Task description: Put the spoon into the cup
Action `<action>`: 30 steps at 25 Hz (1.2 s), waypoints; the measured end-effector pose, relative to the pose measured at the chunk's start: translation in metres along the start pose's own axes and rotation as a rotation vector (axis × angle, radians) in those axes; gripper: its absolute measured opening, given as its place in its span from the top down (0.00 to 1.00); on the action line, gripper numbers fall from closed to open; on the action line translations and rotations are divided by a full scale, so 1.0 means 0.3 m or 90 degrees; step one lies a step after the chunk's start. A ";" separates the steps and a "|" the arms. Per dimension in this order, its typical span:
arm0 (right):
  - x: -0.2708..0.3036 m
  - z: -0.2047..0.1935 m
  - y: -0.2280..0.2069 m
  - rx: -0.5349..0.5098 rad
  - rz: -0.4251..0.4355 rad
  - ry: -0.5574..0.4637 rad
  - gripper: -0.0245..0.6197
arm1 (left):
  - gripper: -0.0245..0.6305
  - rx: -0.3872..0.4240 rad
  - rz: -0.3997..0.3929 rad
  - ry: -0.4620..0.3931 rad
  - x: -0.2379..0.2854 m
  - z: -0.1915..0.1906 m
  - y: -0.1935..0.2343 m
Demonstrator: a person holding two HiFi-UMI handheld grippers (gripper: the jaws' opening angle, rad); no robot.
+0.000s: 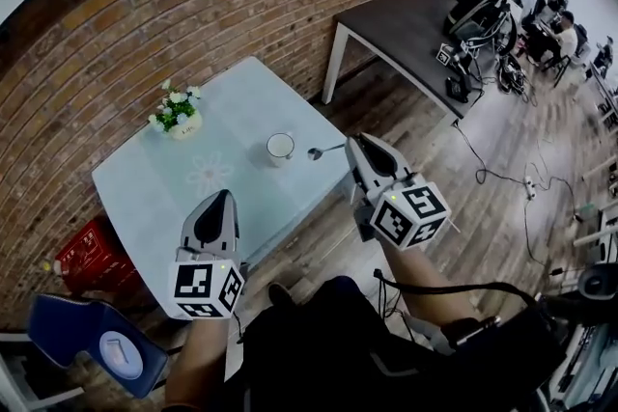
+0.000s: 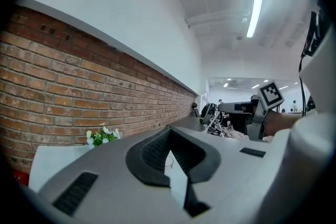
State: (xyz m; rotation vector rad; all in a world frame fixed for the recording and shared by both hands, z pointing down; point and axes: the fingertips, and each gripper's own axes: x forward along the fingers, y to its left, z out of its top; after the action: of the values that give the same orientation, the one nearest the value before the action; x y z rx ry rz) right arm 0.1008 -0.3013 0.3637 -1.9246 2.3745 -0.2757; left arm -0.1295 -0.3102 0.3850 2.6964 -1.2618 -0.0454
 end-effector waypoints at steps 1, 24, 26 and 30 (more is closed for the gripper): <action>0.029 -0.010 -0.006 0.001 -0.002 0.005 0.88 | 0.95 -0.004 -0.001 0.001 0.008 -0.009 0.012; 0.549 -0.442 -0.189 -0.023 0.141 0.149 0.88 | 0.95 -0.041 0.204 0.028 0.095 -0.189 0.112; 0.573 -0.475 -0.192 -0.020 0.158 0.160 0.88 | 0.95 -0.041 0.226 0.034 0.087 -0.200 0.113; 0.624 -0.530 -0.200 -0.020 0.187 0.181 0.88 | 0.95 -0.046 0.266 0.043 0.085 -0.216 0.112</action>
State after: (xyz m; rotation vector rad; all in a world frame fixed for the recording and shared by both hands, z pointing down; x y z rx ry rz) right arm 0.0920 -0.4810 0.5412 -1.6090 2.8123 -0.5227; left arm -0.1325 -0.3421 0.4554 2.3020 -1.7331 0.0496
